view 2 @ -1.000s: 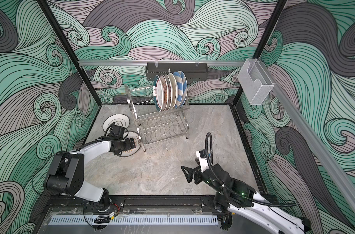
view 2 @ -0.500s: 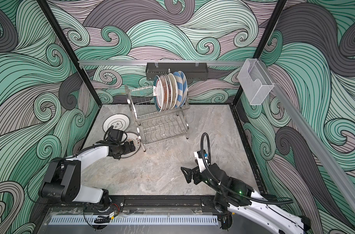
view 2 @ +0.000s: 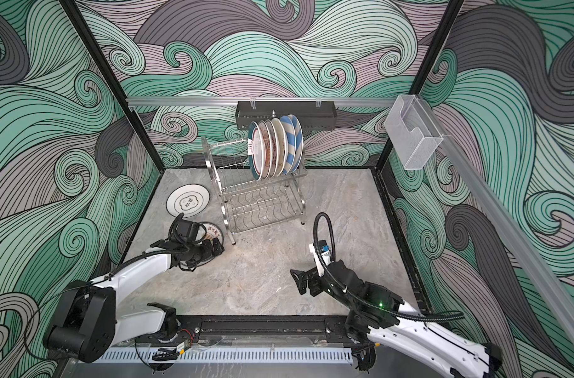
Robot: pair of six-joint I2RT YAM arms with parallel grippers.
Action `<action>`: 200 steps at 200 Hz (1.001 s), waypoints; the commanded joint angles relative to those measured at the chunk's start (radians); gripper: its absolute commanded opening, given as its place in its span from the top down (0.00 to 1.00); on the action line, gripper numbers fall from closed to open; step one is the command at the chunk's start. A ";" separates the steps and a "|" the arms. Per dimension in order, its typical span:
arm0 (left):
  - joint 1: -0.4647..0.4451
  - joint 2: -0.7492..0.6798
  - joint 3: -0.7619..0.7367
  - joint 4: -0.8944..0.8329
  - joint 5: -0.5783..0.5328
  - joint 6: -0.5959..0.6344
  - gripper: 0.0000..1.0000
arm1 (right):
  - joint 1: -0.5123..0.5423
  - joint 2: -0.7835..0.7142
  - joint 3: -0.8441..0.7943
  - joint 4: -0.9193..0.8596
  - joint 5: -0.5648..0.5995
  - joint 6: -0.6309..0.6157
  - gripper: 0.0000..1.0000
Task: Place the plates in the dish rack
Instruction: 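Push the sunburst plate with the left gripper while the right gripper approaches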
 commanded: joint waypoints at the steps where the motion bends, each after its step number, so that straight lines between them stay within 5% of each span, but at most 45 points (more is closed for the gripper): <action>1: -0.048 -0.039 -0.019 -0.062 0.030 -0.068 0.02 | -0.039 0.033 0.051 0.001 -0.056 0.034 0.00; 91: -0.284 0.034 0.006 0.054 0.006 -0.176 0.01 | -0.262 0.211 0.101 0.042 -0.410 0.081 0.00; 158: -0.419 0.164 0.109 0.181 -0.002 -0.201 0.01 | -0.305 0.309 0.112 0.097 -0.490 0.062 0.01; 200: -0.466 0.115 0.188 0.040 -0.093 -0.184 0.01 | -0.305 0.363 0.068 0.206 -0.541 0.117 0.06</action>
